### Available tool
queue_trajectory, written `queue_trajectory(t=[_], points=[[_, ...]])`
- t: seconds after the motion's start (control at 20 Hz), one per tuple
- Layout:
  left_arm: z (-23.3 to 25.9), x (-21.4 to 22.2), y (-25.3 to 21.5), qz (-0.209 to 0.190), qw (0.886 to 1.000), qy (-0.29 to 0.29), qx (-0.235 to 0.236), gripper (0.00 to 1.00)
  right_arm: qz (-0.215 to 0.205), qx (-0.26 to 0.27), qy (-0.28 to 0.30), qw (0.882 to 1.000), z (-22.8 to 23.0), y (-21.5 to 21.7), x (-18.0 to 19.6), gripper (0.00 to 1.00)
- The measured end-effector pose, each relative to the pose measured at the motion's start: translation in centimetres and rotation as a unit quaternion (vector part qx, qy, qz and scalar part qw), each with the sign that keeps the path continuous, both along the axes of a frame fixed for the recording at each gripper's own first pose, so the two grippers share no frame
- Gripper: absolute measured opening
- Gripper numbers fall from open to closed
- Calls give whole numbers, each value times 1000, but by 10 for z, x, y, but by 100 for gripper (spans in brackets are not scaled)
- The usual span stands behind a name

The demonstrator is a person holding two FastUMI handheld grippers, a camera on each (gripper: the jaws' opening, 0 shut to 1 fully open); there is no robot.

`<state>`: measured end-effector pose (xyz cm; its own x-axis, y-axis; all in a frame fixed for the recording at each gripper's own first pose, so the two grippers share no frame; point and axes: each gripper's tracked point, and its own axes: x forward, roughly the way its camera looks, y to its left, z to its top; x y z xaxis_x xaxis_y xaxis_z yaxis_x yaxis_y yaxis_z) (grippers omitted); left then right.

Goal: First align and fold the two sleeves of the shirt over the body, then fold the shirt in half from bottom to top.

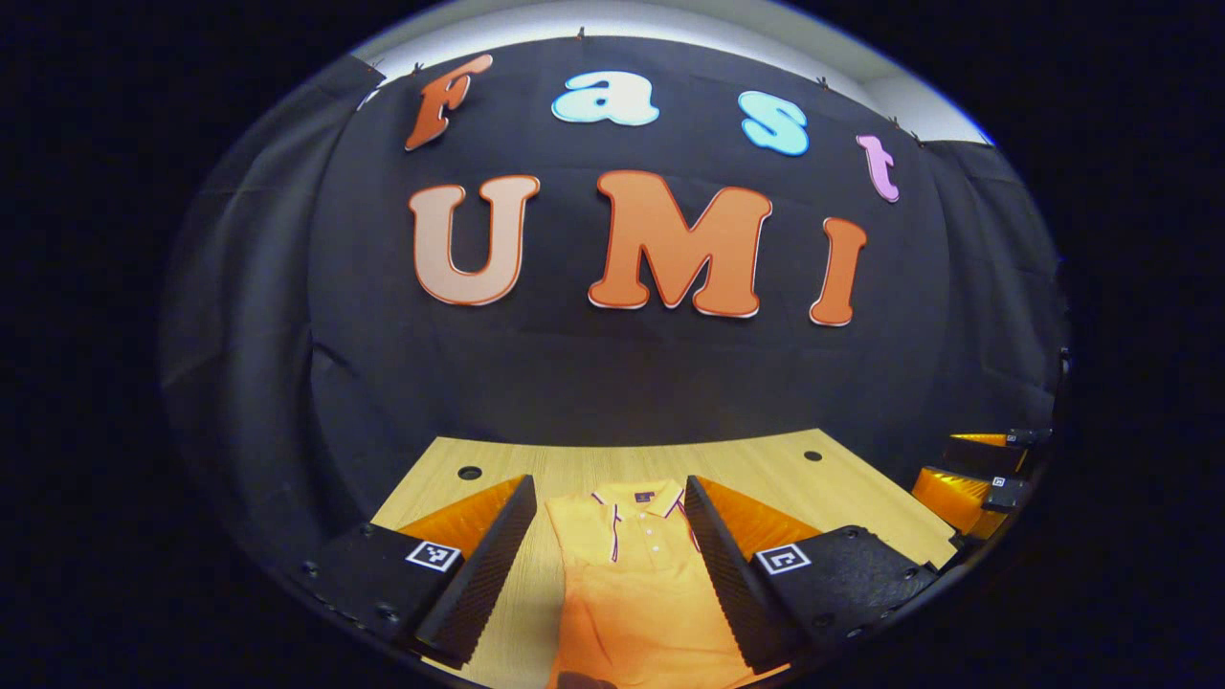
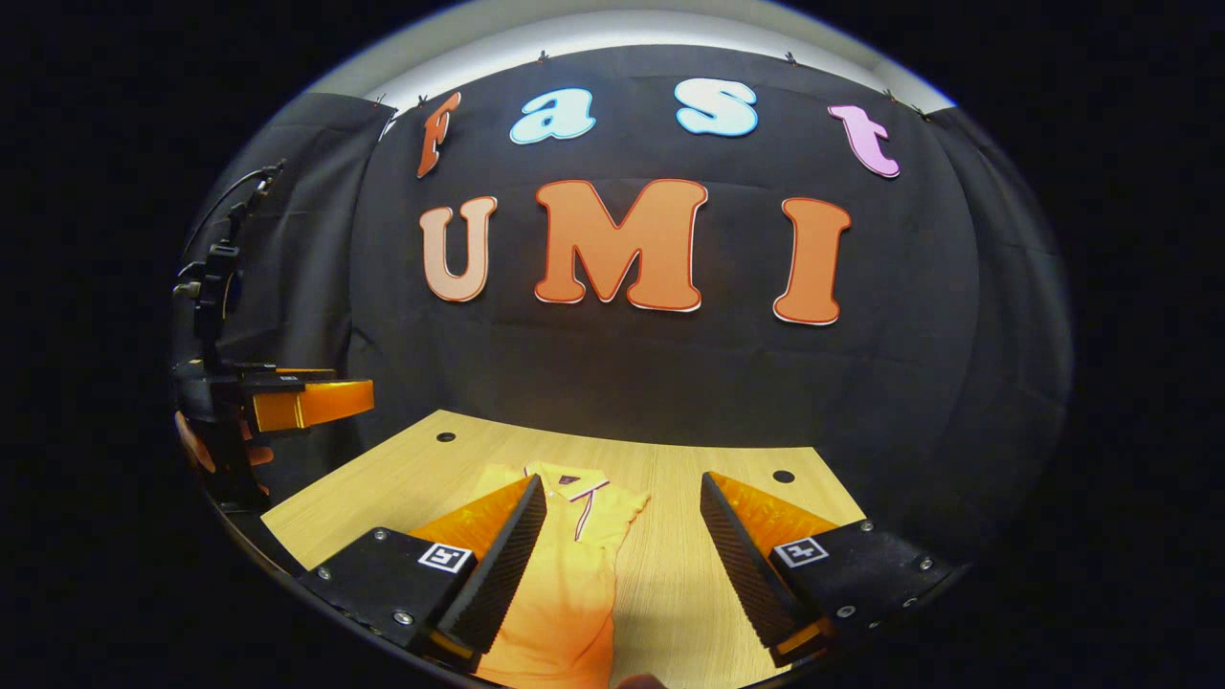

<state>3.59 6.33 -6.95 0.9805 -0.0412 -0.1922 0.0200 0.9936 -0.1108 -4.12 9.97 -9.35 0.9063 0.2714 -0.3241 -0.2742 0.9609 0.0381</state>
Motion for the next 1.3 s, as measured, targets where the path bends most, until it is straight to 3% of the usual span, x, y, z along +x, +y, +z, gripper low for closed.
queue_trajectory(t=[0.25, 0.35, 0.4, 0.45, 0.55, 0.8, 1.15, 1.3], points=[[25, -60, -7, 29, 996, -80, -13, 96, -3, 6, -54, 999, 13, -10, -15, 99], [31, -77, -5, 42, 994, -105, 9, 95, 7, 15, -58, 998, 13, -8, -23, 98], [25, -82, -11, 38, 993, -105, 29, 100, 13, 12, -48, 999, 3, -8, -27, 98], [9, -87, -13, 38, 995, -79, 55, 92, 16, 5, -36, 999, -8, -11, -30, 98], [-22, -92, -10, 39, 995, -36, 84, 99, 19, 0, -7, 1000, -28, -13, -36, 98], [-116, -101, -7, 20, 991, 115, 72, 97, 35, -4, 94, 995, -86, -11, -59, 98], [-235, -119, 5, -17, 953, 294, 66, 98, 54, -34, 273, 960, -188, -6, -113, 99], [-246, -109, 6, -27, 937, 341, 72, 98, 58, -46, 330, 941, -223, -4, -132, 99]])
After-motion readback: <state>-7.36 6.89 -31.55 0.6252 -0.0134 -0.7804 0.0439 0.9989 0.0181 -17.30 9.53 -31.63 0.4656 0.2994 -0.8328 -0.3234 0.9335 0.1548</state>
